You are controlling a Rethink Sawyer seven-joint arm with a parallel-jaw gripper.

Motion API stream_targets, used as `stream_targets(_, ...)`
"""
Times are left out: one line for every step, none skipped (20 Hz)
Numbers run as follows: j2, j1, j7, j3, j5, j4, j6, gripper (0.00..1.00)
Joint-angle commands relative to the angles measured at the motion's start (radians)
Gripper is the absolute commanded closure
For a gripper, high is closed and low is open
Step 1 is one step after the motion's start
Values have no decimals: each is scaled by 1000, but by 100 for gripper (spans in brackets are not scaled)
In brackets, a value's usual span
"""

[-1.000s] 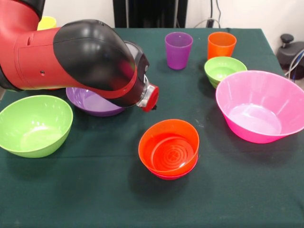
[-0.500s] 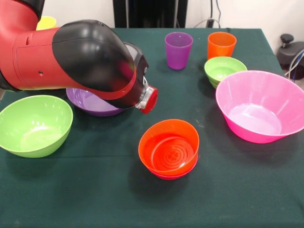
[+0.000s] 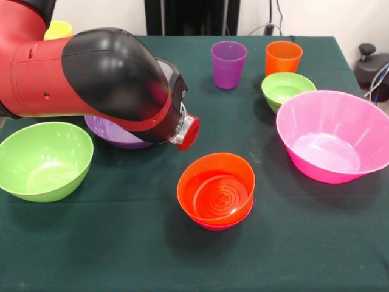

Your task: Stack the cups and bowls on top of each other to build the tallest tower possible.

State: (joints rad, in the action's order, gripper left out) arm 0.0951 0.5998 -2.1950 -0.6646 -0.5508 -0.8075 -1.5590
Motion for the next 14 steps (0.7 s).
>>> stream_targets(-15,-35,140,46,-53,43,82,100)
stream_targets(-4,-40,145,41,-50,58,57,100)
stream_targets(7,-45,150,35,-47,74,32,100)
stream_targets(7,-45,148,35,-46,75,28,100)
stream_targets(14,-45,143,38,-41,66,26,100)
stream_targets(21,-45,136,40,-35,57,22,100)
stream_targets(35,-43,130,42,-28,41,16,100)
stream_targets(47,-42,122,44,-19,23,12,100)
stream_targets(57,-40,118,45,-13,9,11,100)
stream_targets(65,-37,112,46,-6,-10,17,100)
stream_targets(69,-35,111,47,-2,-19,19,100)
stream_targets(76,-34,109,49,1,-32,22,100)
stream_targets(83,-33,106,50,5,-42,23,100)
stream_targets(164,8,70,67,27,-226,112,100)
